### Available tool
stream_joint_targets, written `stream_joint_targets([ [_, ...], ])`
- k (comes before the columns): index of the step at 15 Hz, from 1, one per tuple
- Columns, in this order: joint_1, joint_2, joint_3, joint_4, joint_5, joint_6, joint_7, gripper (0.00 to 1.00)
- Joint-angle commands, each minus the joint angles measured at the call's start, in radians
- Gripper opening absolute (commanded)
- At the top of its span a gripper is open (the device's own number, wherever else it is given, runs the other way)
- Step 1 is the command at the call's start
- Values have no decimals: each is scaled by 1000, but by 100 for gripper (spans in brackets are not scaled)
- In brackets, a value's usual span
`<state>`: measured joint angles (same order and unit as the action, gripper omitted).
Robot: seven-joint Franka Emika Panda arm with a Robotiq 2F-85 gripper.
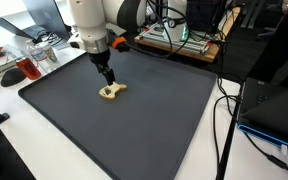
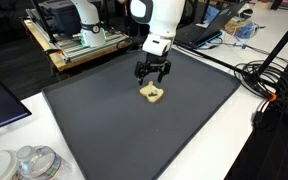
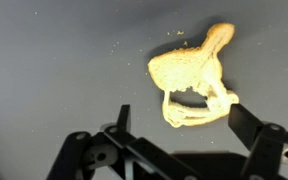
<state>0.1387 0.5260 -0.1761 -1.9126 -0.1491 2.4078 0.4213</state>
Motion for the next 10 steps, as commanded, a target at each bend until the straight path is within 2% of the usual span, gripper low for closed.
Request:
stream_joint_targets([
  [1,72,-23,-19,2,-118,-68,77,100],
  [10,183,-9,7,49,-320,-202,174,100],
])
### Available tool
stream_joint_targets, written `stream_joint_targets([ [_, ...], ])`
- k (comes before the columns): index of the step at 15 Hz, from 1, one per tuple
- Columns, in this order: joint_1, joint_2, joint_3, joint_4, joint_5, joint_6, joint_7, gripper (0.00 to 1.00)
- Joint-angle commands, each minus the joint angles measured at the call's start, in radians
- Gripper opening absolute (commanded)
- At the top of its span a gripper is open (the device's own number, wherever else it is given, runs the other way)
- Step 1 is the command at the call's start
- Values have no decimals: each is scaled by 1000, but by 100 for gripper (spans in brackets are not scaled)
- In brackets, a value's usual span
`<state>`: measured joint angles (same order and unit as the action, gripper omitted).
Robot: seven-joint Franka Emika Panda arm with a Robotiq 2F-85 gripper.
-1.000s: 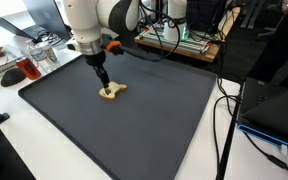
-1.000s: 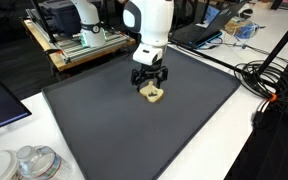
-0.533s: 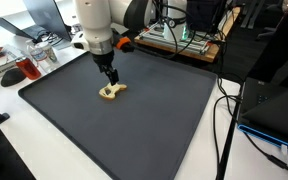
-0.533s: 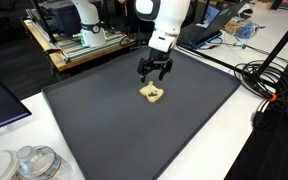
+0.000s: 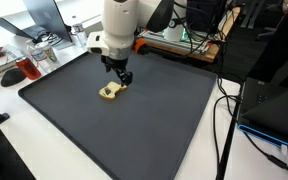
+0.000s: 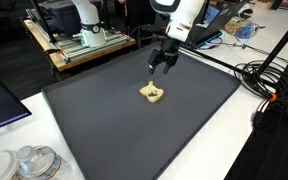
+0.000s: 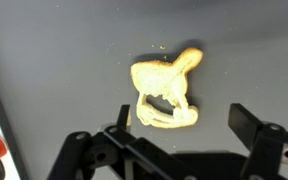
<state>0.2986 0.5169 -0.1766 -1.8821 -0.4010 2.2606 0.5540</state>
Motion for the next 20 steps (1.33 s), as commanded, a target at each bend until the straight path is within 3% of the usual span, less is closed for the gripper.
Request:
stream_joint_targets([
  [1,31,2,11,19,-90,-65,47,100],
  [6,52,31,29,36,-194,-95,73,100],
  [10,34,57,57,70,-202,-119,37,100],
  [20,-75,187,125,442,94,-379,-137,100],
])
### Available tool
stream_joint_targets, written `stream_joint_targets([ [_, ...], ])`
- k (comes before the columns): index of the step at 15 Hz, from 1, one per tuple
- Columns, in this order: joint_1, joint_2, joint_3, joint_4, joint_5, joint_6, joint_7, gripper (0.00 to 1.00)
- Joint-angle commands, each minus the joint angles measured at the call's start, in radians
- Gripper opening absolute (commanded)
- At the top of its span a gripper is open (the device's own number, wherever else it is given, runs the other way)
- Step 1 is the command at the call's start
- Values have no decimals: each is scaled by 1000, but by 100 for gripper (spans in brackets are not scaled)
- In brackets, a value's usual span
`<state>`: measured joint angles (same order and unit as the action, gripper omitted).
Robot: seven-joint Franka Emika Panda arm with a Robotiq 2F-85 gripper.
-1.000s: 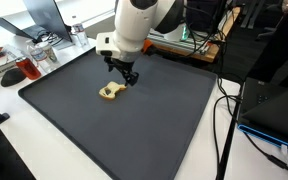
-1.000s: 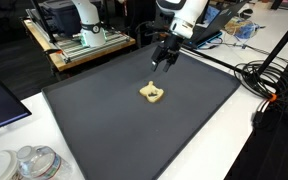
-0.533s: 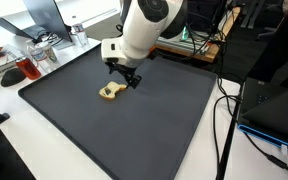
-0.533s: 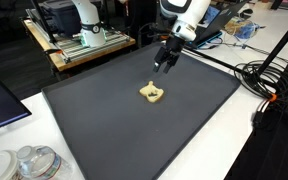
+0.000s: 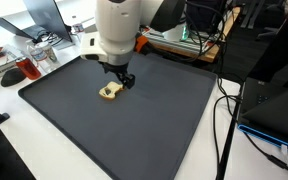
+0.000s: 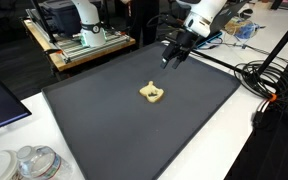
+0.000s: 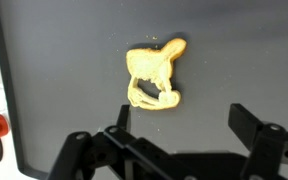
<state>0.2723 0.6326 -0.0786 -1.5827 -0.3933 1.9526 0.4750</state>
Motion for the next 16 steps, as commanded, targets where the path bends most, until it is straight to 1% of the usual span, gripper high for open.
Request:
stream_joint_targets([
  [1,-63,90,31,184,118,-90,-72,100],
  [6,-133,183,34,357,240,-155,-120,100],
  [9,-177,223,36,434,298,-176,-149,100],
  [12,-222,251,37,488,344,-185,-190,100],
  [16,-293,274,45,529,411,-208,-249,100],
])
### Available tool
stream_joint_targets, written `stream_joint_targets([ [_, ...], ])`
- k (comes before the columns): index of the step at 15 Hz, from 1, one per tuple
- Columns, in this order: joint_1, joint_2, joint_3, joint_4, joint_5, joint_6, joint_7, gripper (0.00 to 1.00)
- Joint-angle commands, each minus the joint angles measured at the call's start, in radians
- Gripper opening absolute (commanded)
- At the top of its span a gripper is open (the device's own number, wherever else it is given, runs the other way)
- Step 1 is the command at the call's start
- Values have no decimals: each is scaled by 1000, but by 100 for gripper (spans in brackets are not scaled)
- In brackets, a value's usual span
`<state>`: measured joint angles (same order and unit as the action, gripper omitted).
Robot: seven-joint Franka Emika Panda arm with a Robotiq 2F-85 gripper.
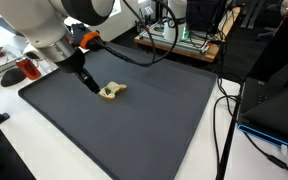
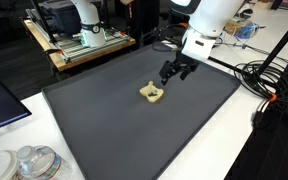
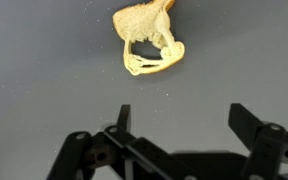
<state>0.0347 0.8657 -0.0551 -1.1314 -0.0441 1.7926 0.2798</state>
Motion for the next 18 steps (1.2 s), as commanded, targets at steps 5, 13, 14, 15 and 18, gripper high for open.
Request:
stream_joint_targets([
  [5,-142,48,31,71,140,-30,-130,100],
  [13,-289,39,69,5,300,14,-279,100],
  [14,-309,36,75,-7,322,22,-304,100],
  [15,-331,30,83,-25,348,31,-333,100],
  [18,-377,8,94,-99,405,80,-417,100],
])
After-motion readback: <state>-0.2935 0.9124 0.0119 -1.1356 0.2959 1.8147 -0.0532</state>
